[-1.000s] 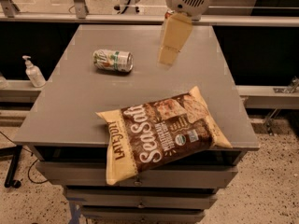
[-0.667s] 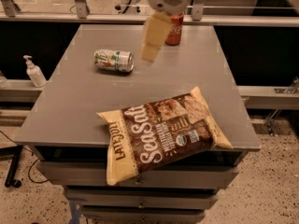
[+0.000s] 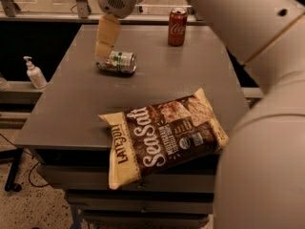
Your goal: Place 7up can upright
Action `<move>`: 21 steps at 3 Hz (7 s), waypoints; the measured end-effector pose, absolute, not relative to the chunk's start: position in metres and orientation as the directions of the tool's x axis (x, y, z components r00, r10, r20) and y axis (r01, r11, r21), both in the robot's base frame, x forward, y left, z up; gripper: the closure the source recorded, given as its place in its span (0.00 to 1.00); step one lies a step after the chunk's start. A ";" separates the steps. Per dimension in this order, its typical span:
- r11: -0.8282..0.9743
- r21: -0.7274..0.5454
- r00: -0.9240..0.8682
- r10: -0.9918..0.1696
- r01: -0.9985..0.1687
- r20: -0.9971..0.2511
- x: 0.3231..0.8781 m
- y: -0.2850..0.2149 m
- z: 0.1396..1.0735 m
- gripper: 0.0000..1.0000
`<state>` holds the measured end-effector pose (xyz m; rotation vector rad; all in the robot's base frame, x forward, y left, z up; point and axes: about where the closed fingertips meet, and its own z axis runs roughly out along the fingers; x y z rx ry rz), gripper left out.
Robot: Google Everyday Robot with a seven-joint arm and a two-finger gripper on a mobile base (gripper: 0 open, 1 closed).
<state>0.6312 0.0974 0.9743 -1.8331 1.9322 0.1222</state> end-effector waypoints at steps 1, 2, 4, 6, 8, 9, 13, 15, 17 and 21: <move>0.086 -0.231 -0.002 -0.940 -0.969 -0.341 0.656 0.132 0.940 0.00; 0.080 -0.227 -0.016 -0.962 -0.971 -0.271 0.680 0.141 0.908 0.00; 0.101 -0.215 -0.065 -0.984 -0.971 -0.168 0.713 0.138 0.870 0.00; 0.141 -0.184 -0.120 -0.986 -0.973 -0.118 0.724 0.128 0.851 0.18; 0.164 -0.165 -0.144 -0.981 -0.973 -0.128 0.727 0.129 0.850 0.64; 0.165 -0.164 -0.143 -0.980 -0.972 -0.141 0.727 0.132 0.854 0.87; 0.221 -0.153 -0.099 -0.820 -0.963 -0.563 0.732 0.102 0.934 1.00; 0.274 -0.104 -0.051 -0.505 -0.956 -0.862 0.737 0.056 0.962 1.00; 0.287 -0.163 0.067 -0.316 -0.944 -0.946 0.727 0.010 0.971 1.00; 0.301 -0.188 0.140 -0.173 -0.935 -0.975 0.721 -0.035 0.957 1.00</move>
Offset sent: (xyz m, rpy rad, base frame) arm 0.0778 0.0468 -0.0993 -0.2216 0.0513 -0.0280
